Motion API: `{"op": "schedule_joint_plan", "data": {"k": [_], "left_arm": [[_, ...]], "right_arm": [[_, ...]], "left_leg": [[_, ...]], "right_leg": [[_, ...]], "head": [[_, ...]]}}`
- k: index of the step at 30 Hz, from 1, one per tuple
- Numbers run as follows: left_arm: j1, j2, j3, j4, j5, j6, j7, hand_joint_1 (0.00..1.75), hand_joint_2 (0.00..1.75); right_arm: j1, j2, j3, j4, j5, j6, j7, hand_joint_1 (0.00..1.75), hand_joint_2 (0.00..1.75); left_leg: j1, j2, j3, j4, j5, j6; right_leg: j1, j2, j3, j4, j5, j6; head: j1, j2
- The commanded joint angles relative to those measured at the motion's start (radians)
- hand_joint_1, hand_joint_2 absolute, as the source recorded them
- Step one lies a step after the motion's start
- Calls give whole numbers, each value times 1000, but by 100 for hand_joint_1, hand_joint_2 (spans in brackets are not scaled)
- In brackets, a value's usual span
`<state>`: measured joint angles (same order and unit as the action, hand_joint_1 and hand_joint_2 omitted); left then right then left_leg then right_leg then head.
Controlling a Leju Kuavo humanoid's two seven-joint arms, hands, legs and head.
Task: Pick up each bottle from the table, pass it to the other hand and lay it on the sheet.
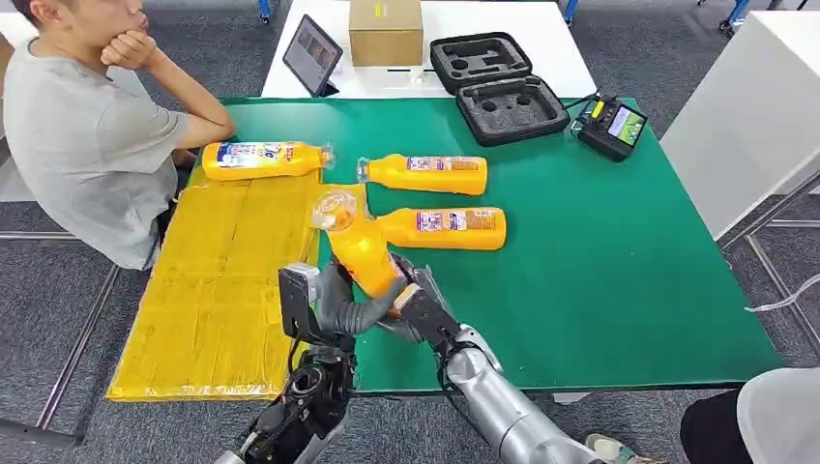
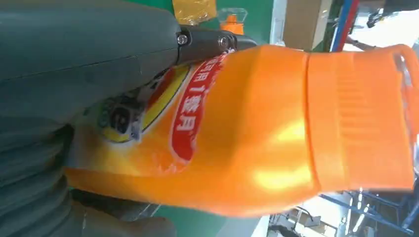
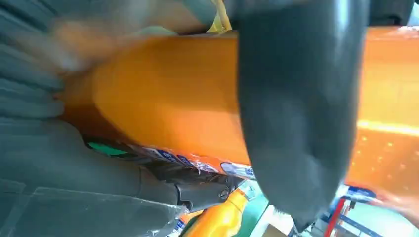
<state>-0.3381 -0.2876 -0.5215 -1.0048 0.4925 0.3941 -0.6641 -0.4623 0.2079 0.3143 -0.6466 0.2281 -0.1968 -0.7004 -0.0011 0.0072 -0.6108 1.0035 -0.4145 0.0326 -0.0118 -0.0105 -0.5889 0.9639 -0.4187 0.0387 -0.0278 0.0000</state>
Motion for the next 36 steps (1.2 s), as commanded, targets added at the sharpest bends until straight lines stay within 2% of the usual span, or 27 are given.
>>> {"op": "schedule_joint_plan", "data": {"k": [1, 10, 11, 12, 13, 14, 15, 16, 17, 18, 28, 30, 31, 34, 36], "left_arm": [[-43, -4, -4, 47, 4, -12, 11, 0, 175], [-64, -11, -15, 73, 16, -46, 29, 0, 175], [-71, -15, -17, 87, 14, -45, 30, 10, 175], [-75, -16, -18, 97, 11, -49, 27, 173, 175], [-75, -16, -18, 102, 7, -49, 21, 175, 175], [-74, -16, -14, 107, 8, -56, 21, 175, 175], [-74, -17, -11, 110, 5, -56, 22, 175, 175], [-73, -17, -9, 112, 4, -56, 22, 175, 175], [-73, -18, -6, 113, 3, -53, 21, 175, 175], [-74, -17, -6, 113, 2, -54, 20, 175, 175], [-75, -15, 1, 109, 1, -51, 15, 175, 175], [-75, -7, 2, 101, 0, -63, 21, 175, 175], [-67, 8, 15, 53, 25, -111, 70, 175, 175], [-64, 14, 18, 36, 39, -131, 96, 175, 175], [-69, 35, 22, 8, -41, -40, 30, 175, 175]], "right_arm": [[-49, 6, 59, 79, 2, -2, 2, 175, 175], [-64, 14, 95, 108, 13, -45, 2, 175, 175], [-62, 16, 106, 101, 18, -47, 2, 175, 175], [-59, 18, 117, 92, 22, -58, 2, 175, 175], [-57, 17, 123, 87, 22, -68, 2, 175, 175], [-56, 16, 132, 80, 21, -83, 2, 164, 175], [-55, 12, 145, 72, 24, -99, 2, 145, 175], [-57, 11, 150, 70, 25, -106, 2, 72, 175], [-58, 10, 154, 69, 26, -109, 2, 23, 175], [-59, 11, 157, 65, 22, -107, 2, 0, 175], [-62, 12, 159, 83, 20, -96, 2, 0, 175], [-55, 15, 143, 83, -6, -77, 2, 0, 175], [-51, 17, 113, 72, -72, -5, 2, 0, 175], [-45, 15, 112, 68, -79, 0, 2, 0, 175], [-31, 12, 108, 49, -90, 3, 2, 0, 175]], "left_leg": [[1, 0, 2, 0, -1, -1], [1, 0, 3, 1, -2, -2], [0, 0, 1, 0, -1, -1], [1, 0, 2, 1, -2, -2], [0, 0, 2, 1, -1, -1], [1, 0, 3, 1, -1, -2], [1, 0, 2, 0, -1, -1], [1, -1, 3, 0, -1, -2], [1, 0, 2, 0, -1, -1], [1, 0, 3, 0, -1, -2], [1, 0, 2, 0, -1, -1], [1, 0, 4, 1, -2, -2], [0, 0, 2, 0, -1, -1], [1, 0, 2, 0, -1, -2], [1, 0, 4, 0, -2, -2]], "right_leg": [[1, 1, 2, 0, -1, -1], [1, 1, 3, 1, -1, -1], [0, 1, 1, 0, -1, -1], [1, 1, 2, 1, -1, -1], [0, 1, 1, 1, -1, -1], [1, 1, 3, 1, -1, -2], [0, 0, 1, 0, -1, -1], [1, 1, 3, 0, -1, -2], [1, 1, 2, 0, -1, -1], [0, 1, 3, 0, -1, -1], [1, 1, 1, 0, -1, -1], [1, 2, 3, 1, -2, -2], [0, 0, 2, 0, -1, -1], [1, 1, 2, 1, -1, -1], [1, 2, 4, 1, -2, -2]], "head": [[0, 0], [0, 0], [0, 0], [0, 0], [0, 0], [0, 0], [0, 0], [0, 0], [0, 0], [0, 0], [0, 0], [0, 0], [0, 0], [0, 0], [0, 0]]}}
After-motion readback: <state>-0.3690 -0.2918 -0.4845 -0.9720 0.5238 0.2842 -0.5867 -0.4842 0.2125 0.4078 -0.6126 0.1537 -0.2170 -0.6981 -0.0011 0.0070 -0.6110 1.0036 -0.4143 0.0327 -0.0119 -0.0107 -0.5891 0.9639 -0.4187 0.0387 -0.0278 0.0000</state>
